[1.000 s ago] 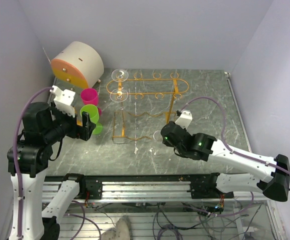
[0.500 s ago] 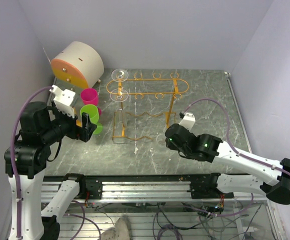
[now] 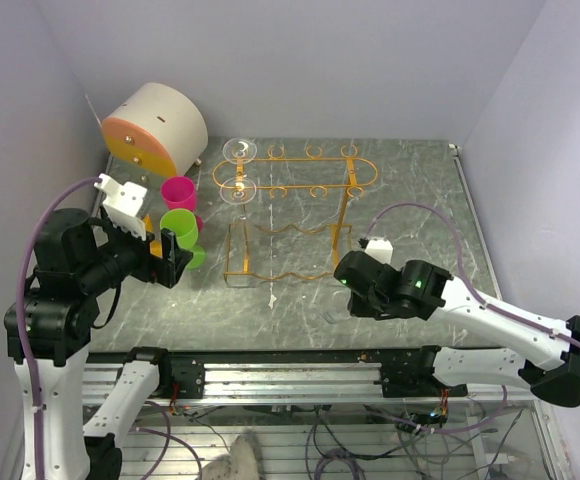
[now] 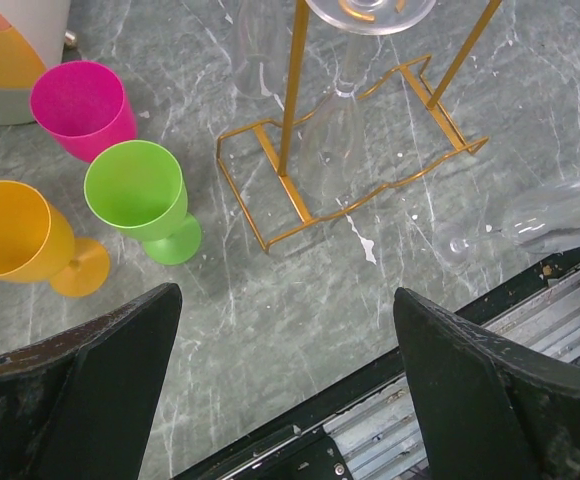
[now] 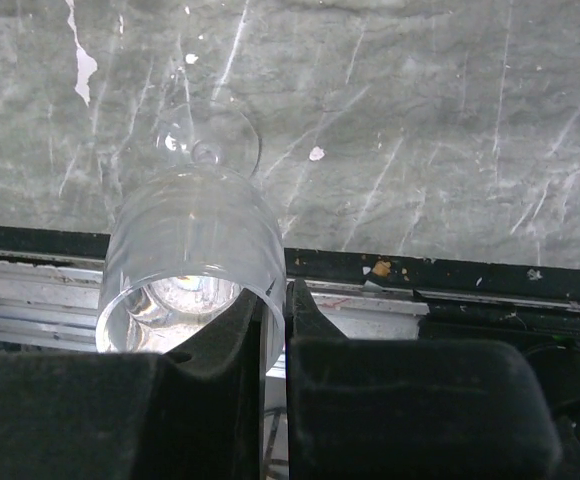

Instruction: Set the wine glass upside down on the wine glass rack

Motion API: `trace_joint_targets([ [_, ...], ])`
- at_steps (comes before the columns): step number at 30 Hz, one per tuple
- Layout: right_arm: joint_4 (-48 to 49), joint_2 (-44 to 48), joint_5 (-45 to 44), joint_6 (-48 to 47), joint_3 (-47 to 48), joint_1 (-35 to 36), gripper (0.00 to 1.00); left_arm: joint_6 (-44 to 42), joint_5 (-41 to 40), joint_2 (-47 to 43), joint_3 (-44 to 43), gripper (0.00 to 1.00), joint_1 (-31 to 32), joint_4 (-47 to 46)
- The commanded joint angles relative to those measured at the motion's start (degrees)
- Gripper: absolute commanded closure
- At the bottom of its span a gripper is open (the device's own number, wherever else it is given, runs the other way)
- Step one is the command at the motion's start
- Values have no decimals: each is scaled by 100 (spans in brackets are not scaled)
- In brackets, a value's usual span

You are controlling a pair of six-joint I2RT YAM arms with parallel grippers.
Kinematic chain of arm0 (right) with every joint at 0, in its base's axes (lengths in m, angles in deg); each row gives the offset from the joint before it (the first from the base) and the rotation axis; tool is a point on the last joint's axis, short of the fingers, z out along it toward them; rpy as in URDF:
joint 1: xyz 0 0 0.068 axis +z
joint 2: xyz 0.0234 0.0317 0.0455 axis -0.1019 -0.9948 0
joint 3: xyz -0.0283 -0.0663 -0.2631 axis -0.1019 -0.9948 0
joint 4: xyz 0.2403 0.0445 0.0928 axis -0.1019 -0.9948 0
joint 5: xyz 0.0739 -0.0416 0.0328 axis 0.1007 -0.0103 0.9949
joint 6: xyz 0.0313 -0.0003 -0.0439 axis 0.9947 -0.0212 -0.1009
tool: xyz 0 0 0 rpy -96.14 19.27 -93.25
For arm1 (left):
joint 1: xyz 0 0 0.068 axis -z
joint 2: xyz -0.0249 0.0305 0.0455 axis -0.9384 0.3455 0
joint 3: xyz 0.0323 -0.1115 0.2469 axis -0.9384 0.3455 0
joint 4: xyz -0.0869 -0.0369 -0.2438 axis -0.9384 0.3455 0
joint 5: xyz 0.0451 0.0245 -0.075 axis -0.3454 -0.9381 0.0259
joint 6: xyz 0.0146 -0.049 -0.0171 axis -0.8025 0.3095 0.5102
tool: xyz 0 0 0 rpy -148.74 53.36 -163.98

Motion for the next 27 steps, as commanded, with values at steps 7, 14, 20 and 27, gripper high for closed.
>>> trace_joint_targets([
  [7, -50, -177, 46, -113, 226, 4, 100, 70, 470, -19, -212, 2, -206, 37],
  [14, 535, 1082, -267, -168, 466, 5, 100, 306, 1574, 145, -969, 2, -214, 496],
  [20, 480, 1383, -367, -542, 972, 1, 100, 2231, 1498, -143, -509, 4, -211, -355],
  [27, 1547, 1616, 260, -1834, 1578, 2, 100, 4979, 2127, -224, 256, 12, -225, -2157],
])
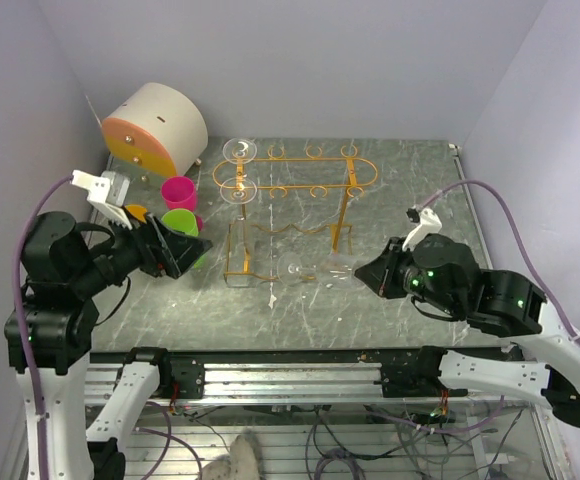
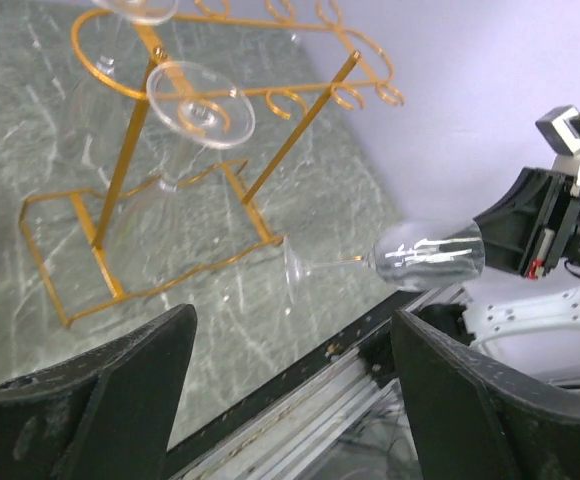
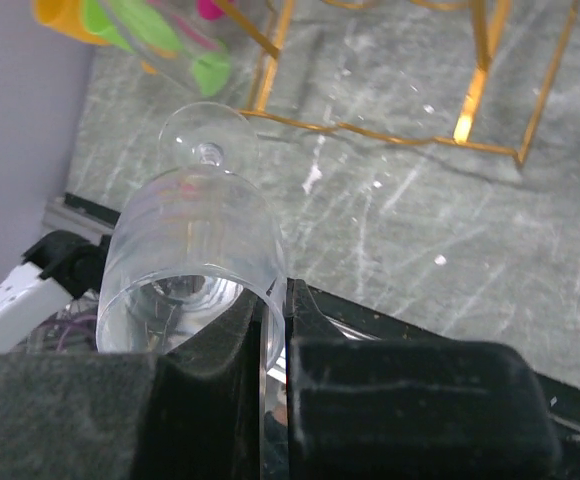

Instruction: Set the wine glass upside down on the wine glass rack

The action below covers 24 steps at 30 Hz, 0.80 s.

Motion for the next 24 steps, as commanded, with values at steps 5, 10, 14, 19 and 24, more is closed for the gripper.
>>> trace_joint_targets([
  [5, 1094, -510, 297, -1569, 1546, 1, 100, 4023, 943, 350, -25, 11, -68, -2029],
  [10, 2034, -823, 102, -2046, 1778, 8, 100, 4590, 990, 683, -592, 9, -157, -2172],
  [14, 3248, -763, -248, -2444, 1330, 4, 100, 4906, 1010, 871, -900, 6, -173, -2396],
  [19, 5456, -593, -889, -2945, 300, 3, 100, 5708, 764, 778, -518, 1, -174, -2958],
  [24, 7008, -813, -1146, -3324, -299, 1, 100, 5892, 502, 1022, -338, 0, -173, -2849],
])
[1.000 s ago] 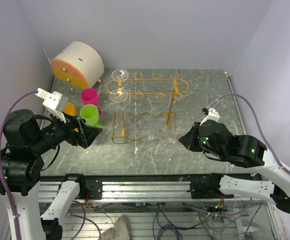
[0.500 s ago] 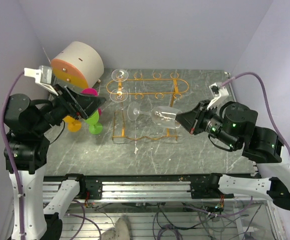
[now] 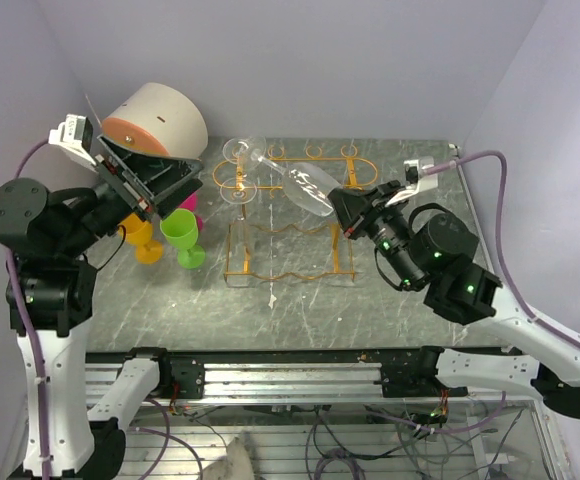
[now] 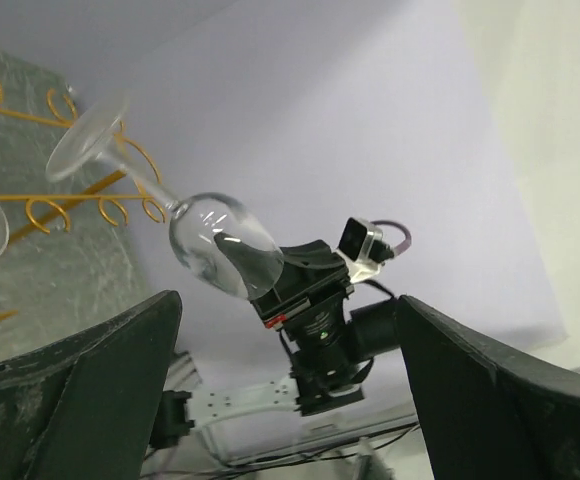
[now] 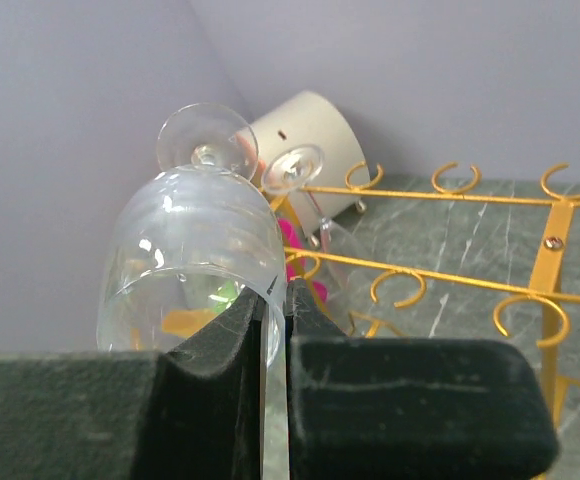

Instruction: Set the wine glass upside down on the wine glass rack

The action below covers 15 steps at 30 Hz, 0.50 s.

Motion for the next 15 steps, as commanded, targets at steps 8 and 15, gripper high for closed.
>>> trace_joint_targets([
  [8, 3499, -615, -288, -766, -521, 1, 100, 1317, -274, 585, 595, 4, -49, -275],
  [15, 3848, -1219, -116, -861, -229, 1, 100, 1151, -803, 981, 547, 8, 248, -859],
])
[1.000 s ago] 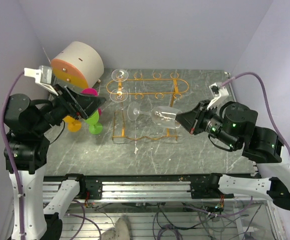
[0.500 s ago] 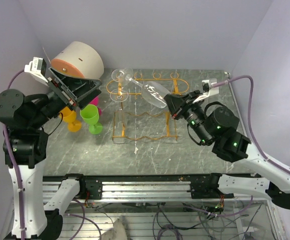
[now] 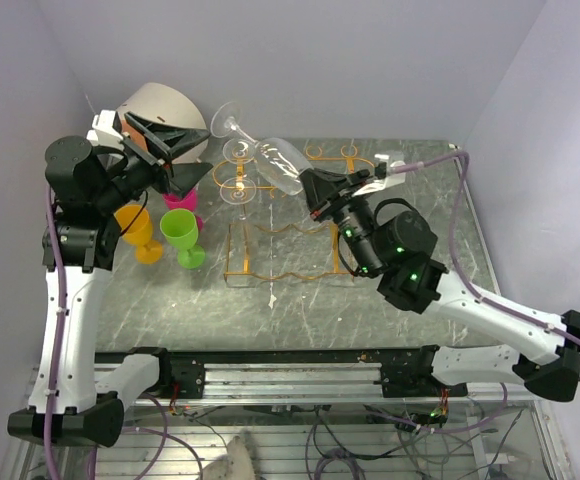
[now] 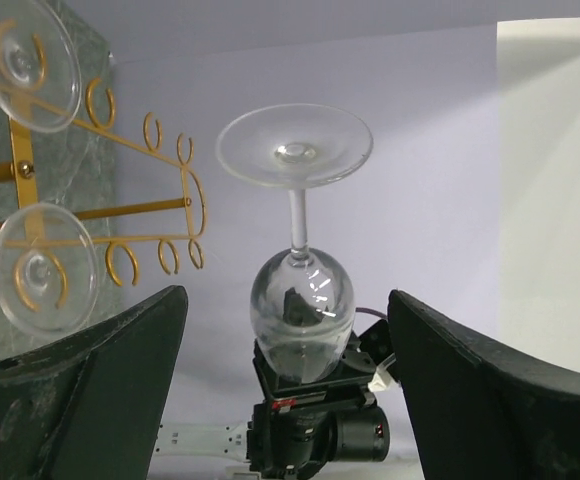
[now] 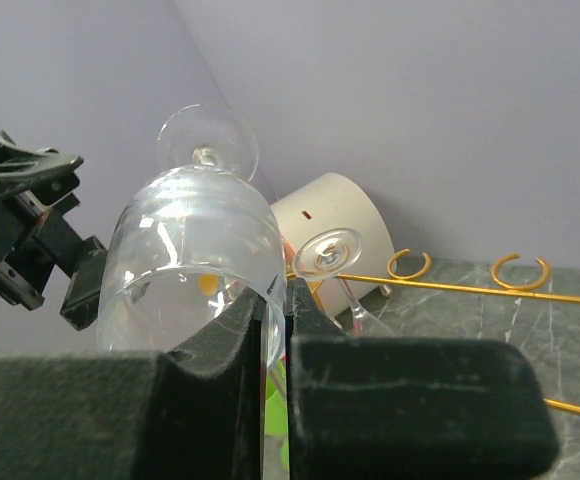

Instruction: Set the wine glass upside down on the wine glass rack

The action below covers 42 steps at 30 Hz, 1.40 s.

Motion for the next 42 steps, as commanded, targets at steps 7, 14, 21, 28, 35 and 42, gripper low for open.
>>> trace_joint_targets([
  [7, 902, -695, 37, -74, 555, 1, 100, -623, -704, 217, -171, 9, 496, -702],
  [14, 1117, -971, 179, 96, 678, 1, 100, -933, -876, 387, -41, 16, 610, -768],
  [21, 1171, -1155, 176, 264, 754, 9, 100, -891, -938, 604, 168, 29, 668, -1252],
  [28, 1222, -1334, -160, 270, 812, 107, 100, -890, -1054, 754, 57, 37, 668, -1498],
  [35, 1358, -1469, -471, 188, 837, 252, 100, -790, -1069, 847, -103, 45, 668, -1706],
  [42, 1463, -1610, -693, 82, 911, 388, 100, -719, -1047, 830, 4, 55, 668, -1846],
])
